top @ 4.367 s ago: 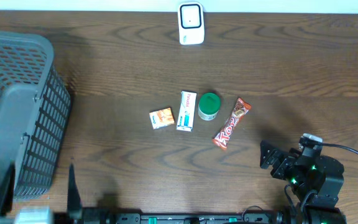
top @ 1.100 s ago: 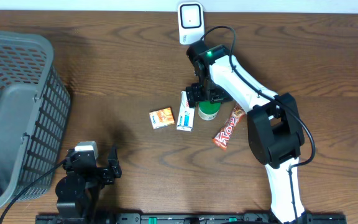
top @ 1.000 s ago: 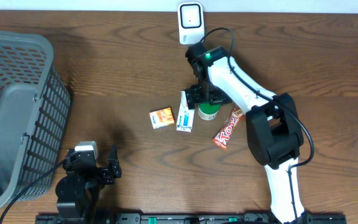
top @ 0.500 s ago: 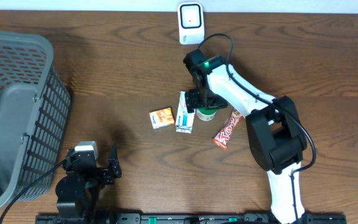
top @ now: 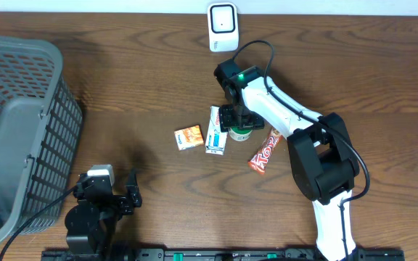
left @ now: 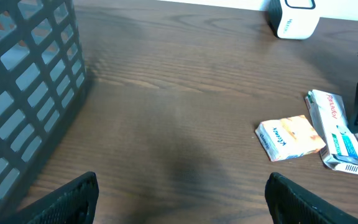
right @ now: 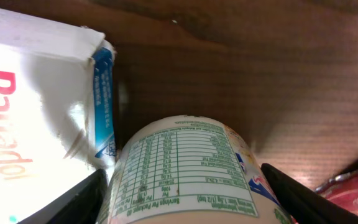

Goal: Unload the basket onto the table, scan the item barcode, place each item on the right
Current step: 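Lower the right gripper around the jar and close on it, then lift the jar with the right gripper and hold it to the white scanner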

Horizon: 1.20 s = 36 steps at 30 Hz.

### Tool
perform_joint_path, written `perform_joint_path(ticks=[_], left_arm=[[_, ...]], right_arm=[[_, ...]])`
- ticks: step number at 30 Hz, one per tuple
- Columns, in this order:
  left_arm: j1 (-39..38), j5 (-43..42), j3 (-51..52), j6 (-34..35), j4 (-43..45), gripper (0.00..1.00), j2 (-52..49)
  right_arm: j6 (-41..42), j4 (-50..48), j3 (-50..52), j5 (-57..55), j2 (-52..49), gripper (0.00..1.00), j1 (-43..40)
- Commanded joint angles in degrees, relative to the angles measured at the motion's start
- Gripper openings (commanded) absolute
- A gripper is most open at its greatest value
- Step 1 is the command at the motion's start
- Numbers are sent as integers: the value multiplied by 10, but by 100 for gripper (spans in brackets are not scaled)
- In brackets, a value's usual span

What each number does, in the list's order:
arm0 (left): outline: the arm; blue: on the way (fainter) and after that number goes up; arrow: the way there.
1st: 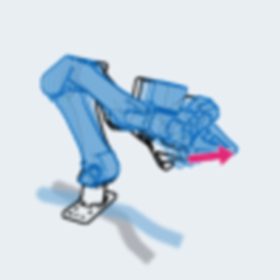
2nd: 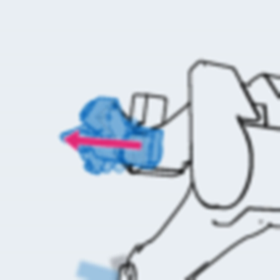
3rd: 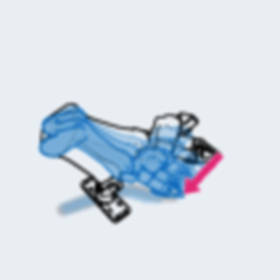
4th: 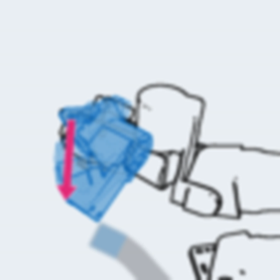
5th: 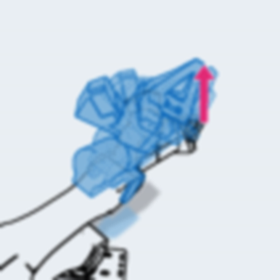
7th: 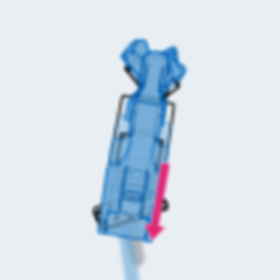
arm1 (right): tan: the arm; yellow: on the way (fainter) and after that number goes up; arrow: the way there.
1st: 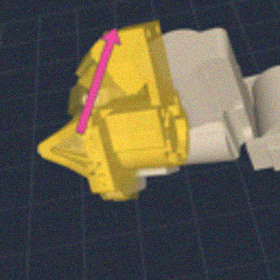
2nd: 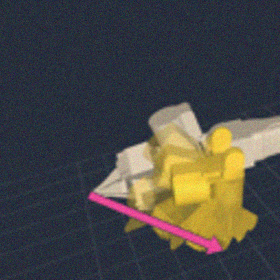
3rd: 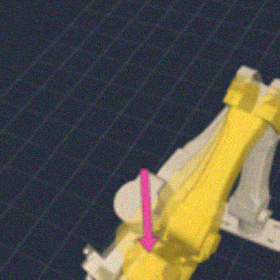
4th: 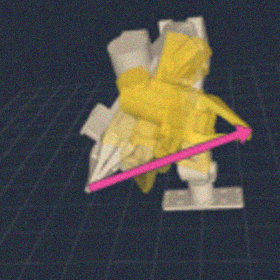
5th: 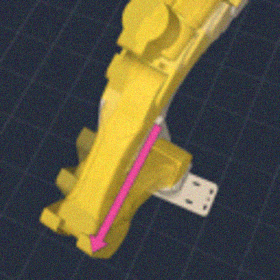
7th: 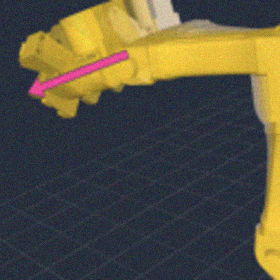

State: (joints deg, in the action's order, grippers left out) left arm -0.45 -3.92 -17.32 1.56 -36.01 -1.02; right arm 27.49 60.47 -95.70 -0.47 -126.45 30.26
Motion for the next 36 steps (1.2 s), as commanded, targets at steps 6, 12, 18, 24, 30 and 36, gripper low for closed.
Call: perform_joint_path(ticks=[6,12,18,24,30,36], left_arm=[[-2,5,2,7,0,86,0],[-2,5,2,7,0,86,0],[-2,5,2,7,0,86,0],[-2,5,2,7,0,86,0],[-2,5,2,7,0,86,0],[-2,5,2,7,0,86,0]], right_arm=[[97,34,32,1,-38,91,4],[117,33,32,15,-38,99,4],[123,5,32,14,-38,95,6],[129,-5,32,15,-38,72,5],[143,-3,32,26,-38,51,6],[132,6,29,74,-37,47,3]])
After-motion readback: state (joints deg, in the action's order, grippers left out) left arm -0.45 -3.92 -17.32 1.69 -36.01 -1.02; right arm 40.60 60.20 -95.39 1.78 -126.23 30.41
